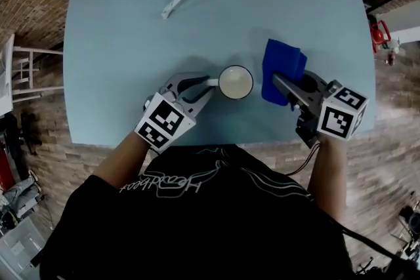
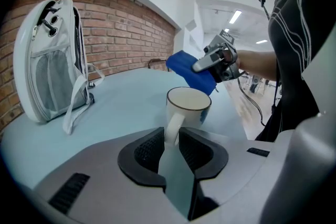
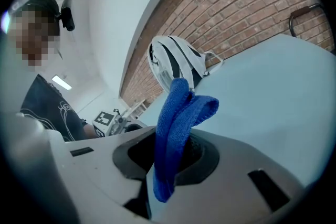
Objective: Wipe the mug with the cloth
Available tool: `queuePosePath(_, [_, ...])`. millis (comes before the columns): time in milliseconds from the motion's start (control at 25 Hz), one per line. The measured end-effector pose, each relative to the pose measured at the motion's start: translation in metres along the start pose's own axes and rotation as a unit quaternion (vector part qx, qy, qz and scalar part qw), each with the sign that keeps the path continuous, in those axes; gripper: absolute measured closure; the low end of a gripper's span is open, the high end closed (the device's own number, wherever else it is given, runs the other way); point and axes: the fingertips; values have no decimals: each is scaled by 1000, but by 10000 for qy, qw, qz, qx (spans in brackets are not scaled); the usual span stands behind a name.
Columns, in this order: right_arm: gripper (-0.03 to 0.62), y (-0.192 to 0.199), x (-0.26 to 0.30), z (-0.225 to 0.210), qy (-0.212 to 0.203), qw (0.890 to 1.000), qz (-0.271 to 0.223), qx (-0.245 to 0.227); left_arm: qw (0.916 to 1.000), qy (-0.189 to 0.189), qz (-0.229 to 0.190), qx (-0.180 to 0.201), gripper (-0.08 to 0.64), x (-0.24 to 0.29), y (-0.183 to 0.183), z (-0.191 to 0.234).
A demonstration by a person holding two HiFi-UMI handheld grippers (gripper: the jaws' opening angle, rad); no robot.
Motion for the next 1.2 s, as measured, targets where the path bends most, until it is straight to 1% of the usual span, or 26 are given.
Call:
queuePosePath(200, [531, -10, 3, 13, -327, 9994, -69, -15, 9999, -110, -46, -43, 466, 0, -2, 7])
queuePosePath(360, [531, -6, 15, 16, -585, 9981, 8, 182, 9998, -163, -98, -96, 466, 1, -4, 12])
queuePosePath(640, [531, 8, 38, 3, -643, 9967, 259, 411, 9990, -318, -205, -231, 466, 3, -5, 21])
queuePosePath(760, [531, 13, 46, -7, -553, 9966, 391, 461, 9987, -359, -224, -275, 466, 3, -4, 24])
queuePosePath(920, [531, 26, 58, -23, -295, 9961, 706, 435, 9984, -400, -241, -332, 466, 4, -4, 26])
queuePosePath(1080, [531, 37, 70, -35, 52, 9944, 1055, 107, 9980, -445, -256, -375, 466, 4, -4, 29])
queuePosePath(1200, [531, 40, 73, -37, 103, 9930, 1178, 28, 9978, -454, -287, -386, 466, 4, -4, 30])
Point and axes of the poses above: the fingertips, and each gripper's own axes: x forward along the fingers, z to its left, y out of its underside, and after that the axes turned 10 degrees about x, right-handed
